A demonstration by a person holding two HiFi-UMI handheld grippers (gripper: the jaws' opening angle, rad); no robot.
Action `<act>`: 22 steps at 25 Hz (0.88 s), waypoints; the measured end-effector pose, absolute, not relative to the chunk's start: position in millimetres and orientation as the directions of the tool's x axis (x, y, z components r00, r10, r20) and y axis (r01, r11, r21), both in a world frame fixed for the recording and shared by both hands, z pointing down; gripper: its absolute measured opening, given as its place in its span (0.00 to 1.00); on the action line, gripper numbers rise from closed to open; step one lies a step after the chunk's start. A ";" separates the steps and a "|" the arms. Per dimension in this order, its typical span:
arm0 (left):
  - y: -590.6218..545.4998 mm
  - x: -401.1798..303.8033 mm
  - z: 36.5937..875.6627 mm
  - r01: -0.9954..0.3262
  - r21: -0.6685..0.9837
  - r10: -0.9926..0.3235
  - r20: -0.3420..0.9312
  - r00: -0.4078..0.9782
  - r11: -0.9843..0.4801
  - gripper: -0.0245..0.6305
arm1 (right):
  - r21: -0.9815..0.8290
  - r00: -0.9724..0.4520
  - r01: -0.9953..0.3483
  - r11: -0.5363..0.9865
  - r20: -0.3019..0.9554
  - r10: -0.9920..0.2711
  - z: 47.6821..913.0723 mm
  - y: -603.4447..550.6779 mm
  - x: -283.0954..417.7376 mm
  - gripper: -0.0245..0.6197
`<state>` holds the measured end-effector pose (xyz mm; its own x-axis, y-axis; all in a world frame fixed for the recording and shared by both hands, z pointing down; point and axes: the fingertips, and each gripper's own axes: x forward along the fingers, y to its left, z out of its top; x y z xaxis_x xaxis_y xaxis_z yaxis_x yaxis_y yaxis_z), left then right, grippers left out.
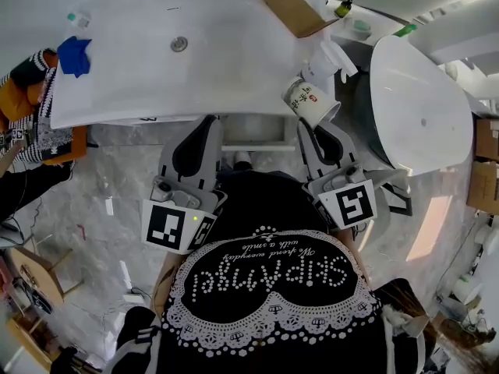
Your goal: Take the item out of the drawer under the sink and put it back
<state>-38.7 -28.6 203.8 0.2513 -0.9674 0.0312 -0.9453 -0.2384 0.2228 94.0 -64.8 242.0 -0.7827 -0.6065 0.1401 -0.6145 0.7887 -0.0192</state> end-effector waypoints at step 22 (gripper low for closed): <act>2.5 -40.4 214.1 -0.948 0.243 -0.974 0.035 0.223 -0.208 0.04 | -0.057 -0.761 -0.646 0.761 0.130 -0.636 239.3 -32.4 104.8 0.08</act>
<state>-40.4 2.5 214.1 0.2228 -0.9743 0.0347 -0.9475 -0.2080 0.2427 104.8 -32.4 239.3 -0.7610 -0.6356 0.1299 -0.6457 0.7615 -0.0568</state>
